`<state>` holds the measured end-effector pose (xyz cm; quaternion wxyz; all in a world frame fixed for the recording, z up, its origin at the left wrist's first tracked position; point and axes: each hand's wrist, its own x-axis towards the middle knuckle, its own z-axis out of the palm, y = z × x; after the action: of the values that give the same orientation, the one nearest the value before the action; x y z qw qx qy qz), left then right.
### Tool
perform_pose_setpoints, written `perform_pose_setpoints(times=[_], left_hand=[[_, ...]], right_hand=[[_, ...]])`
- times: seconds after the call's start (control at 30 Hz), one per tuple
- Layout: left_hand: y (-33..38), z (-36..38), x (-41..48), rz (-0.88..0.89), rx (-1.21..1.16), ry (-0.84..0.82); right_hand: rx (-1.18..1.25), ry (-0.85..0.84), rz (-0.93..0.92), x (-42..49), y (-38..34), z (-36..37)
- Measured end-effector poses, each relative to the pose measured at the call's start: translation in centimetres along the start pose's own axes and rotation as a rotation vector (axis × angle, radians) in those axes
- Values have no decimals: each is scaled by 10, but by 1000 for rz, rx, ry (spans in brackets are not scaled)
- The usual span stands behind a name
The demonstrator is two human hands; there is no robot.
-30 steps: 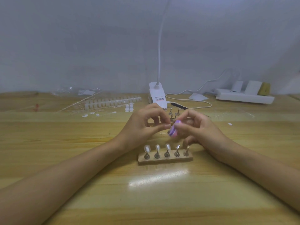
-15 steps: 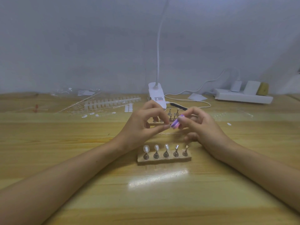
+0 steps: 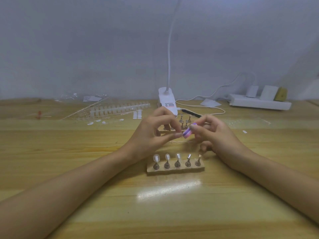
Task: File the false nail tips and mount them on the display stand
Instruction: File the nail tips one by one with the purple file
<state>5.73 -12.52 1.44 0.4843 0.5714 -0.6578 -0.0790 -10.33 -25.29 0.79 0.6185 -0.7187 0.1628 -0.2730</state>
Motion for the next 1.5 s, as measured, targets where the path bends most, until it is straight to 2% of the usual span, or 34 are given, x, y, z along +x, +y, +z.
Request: perform_pose_setpoints(times=[0.2, 0.3, 0.43, 0.53, 0.67, 0.77, 0.87, 1.0, 1.1, 1.2, 1.3, 1.5], left_hand=[[-2, 0, -1, -17, -29, 15], [-4, 0, 0, -16, -23, 16], [-5, 0, -1, -19, -32, 8], [-5, -1, 0, -22, -32, 17], [-5, 1, 0, -30, -27, 17], [-4, 0, 0, -29, -30, 31], [-4, 0, 1, -32, -1, 20], [-4, 0, 0, -28, -11, 22], [-5, 0, 0, -38, -18, 22], [-4, 0, 0, -35, -20, 18], [-4, 0, 0, -24, 1, 9], [-4, 0, 0, -29, -3, 14]], right_hand=[[-20, -40, -12, 0, 1, 0], [-93, -138, -40, -2, -1, 3], [10, 17, -12, -1, -1, 1], [-89, -118, -29, -2, -1, 3], [-7, 10, -8, -1, -1, 1], [-96, -125, -8, 0, 0, 3], [-19, -11, 3, 1, 0, 1], [-101, -120, -7, 0, 1, 3], [-25, -34, -2, 0, 0, 1], [-76, -118, -31, 0, 1, 2], [1, -25, -6, 1, 2, -1], [21, -26, 0, 2, 2, -1]])
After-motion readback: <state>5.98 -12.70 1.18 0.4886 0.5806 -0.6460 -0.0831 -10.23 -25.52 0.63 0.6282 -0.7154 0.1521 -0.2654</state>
